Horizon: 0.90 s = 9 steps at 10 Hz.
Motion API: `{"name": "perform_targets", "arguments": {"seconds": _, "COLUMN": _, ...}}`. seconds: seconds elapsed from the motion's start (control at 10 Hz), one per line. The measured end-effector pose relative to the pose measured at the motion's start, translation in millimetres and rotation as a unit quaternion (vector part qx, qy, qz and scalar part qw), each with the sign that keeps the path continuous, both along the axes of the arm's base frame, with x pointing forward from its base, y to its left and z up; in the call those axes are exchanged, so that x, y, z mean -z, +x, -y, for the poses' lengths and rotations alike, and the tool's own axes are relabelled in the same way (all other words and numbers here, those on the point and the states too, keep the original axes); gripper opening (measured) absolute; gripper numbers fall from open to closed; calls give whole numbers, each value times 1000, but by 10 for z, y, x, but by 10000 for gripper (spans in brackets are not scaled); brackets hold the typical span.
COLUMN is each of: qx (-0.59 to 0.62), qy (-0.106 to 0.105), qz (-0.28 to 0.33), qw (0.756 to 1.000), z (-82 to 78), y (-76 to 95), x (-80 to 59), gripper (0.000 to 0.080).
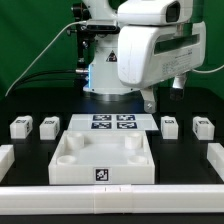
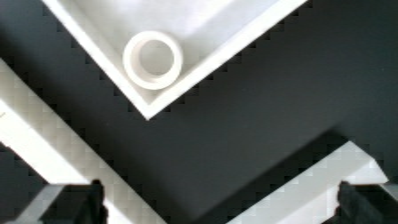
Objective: Assemble one leg
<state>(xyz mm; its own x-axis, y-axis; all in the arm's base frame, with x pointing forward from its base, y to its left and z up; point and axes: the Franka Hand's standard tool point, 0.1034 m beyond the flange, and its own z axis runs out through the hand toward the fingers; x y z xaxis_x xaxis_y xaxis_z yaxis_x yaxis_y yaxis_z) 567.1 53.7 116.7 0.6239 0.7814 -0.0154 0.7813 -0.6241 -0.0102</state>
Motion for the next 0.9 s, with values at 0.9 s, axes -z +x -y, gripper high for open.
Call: {"name": "perform_targets", "arguments": {"seconds": 0.9, "qx": 0, "qy": 0, "qz": 2, "qw": 1000, "z": -2, "y": -10, "x": 10, "gripper": 650}}
